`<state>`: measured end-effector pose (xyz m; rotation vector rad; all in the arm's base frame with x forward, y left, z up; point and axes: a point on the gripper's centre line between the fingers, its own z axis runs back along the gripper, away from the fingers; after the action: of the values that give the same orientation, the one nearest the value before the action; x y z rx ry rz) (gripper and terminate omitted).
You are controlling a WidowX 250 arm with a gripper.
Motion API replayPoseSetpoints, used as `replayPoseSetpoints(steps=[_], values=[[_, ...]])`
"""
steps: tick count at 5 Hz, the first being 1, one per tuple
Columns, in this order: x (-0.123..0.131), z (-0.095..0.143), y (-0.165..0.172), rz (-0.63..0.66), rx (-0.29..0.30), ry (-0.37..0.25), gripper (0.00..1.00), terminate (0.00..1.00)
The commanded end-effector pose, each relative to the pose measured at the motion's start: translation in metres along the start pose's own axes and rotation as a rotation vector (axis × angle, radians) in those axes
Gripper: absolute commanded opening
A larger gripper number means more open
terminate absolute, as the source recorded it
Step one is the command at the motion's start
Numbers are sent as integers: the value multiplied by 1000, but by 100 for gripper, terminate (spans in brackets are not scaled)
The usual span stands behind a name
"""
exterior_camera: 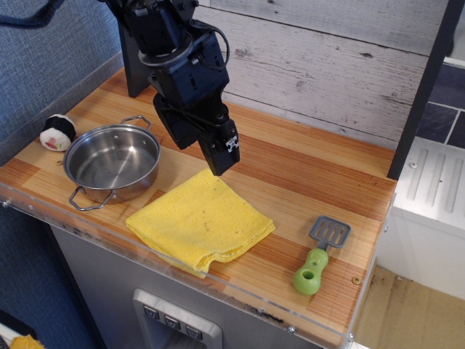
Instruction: Move the spatula to the back of the table.
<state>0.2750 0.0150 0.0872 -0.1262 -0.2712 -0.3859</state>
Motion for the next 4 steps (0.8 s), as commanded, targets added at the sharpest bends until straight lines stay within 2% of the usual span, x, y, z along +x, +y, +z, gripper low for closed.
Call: replayPoseSetpoints(steps=[1,2,4], values=[[0,0,0,0,0,0,100,0],[11,-2,-13,13,-8,-8,100,0],[23,-15,-51,-44,-36,-12,100,0]])
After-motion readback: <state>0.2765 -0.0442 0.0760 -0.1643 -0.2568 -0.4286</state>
